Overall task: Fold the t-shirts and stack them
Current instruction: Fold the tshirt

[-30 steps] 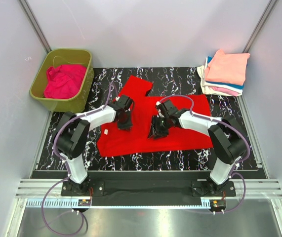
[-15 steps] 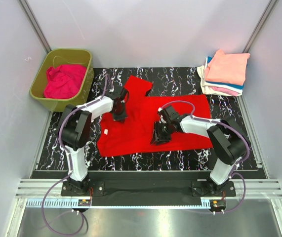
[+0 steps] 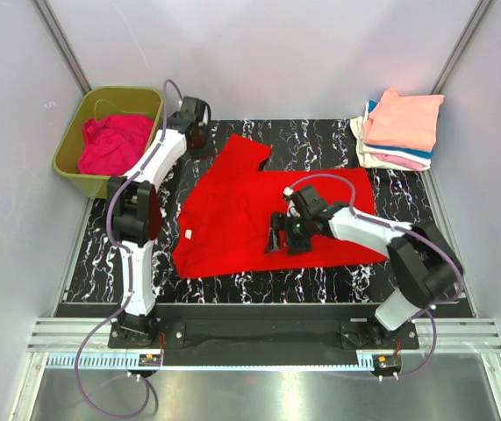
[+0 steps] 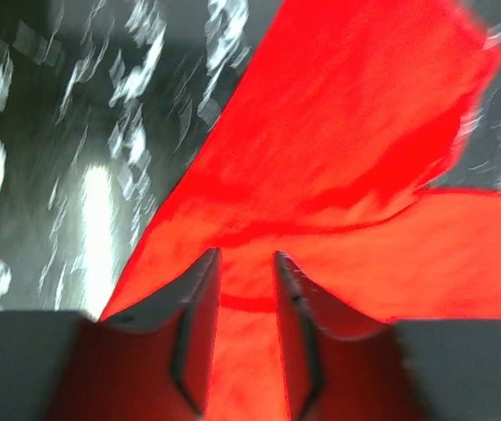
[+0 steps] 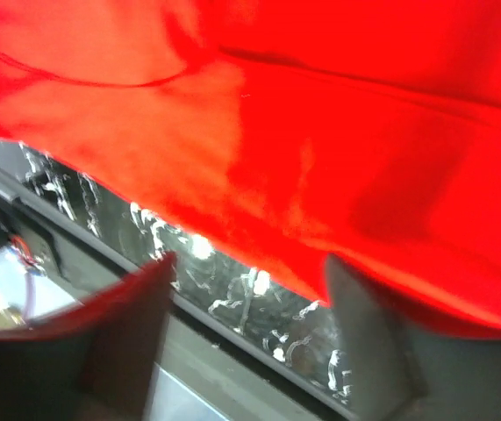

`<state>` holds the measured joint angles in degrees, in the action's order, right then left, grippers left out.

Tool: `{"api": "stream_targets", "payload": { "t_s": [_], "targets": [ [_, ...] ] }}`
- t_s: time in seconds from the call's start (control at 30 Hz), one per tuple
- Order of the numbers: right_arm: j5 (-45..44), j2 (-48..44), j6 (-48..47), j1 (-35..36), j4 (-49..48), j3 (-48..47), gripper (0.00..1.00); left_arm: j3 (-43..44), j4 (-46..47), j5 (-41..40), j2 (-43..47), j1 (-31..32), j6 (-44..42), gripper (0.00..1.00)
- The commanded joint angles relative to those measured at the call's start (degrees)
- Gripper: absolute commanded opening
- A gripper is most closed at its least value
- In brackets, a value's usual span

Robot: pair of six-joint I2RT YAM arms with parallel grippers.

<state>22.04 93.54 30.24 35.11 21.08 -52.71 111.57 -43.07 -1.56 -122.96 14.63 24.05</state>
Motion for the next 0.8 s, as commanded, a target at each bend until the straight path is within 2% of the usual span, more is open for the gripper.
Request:
{"api": "stream_targets", "payload": {
  "t_s": [0.0,0.07,0.2,0.3,0.47,0.7,0.77],
  "targets": [
    [-3.9,-7.6,-2.9,0.1,0.2,2.7,0.99,8.5,3.7,7.6,-5.9,-0.6,-2.5,0.39],
    [-4.1,-10.8,-2.7,0.1,-2.4,5.4,1.00,15.5,4.6,10.3,-11.0,-1.4,-1.1,0.43],
    [-1.0,-15.3,-0.8,0.0,-8.9,13.1,1.00,22.5,11.1,20.1,-18.2,-4.4,3.8,0.47],
    [1.1,-17.1,-1.8,0.0,-11.2,14.1,1.00,26.9,15.5,21.2,-22.5,-4.8,5.4,0.54],
    [4.0,-14.7,-2.2,-0.1,-14.3,14.5,1.00,30.0,22.9,21.3,-28.2,-6.6,11.2,0.61],
    [5.5,-10.0,-2.4,-0.4,-14.8,13.0,1.00,30.8,26.2,22.7,-33.0,-6.1,14.4,0.62],
    [5.8,-9.7,-2.3,-0.7,-14.9,13.0,1.00,30.5,26.2,23.9,-34.2,-5.8,16.1,0.55]
  ]
}}
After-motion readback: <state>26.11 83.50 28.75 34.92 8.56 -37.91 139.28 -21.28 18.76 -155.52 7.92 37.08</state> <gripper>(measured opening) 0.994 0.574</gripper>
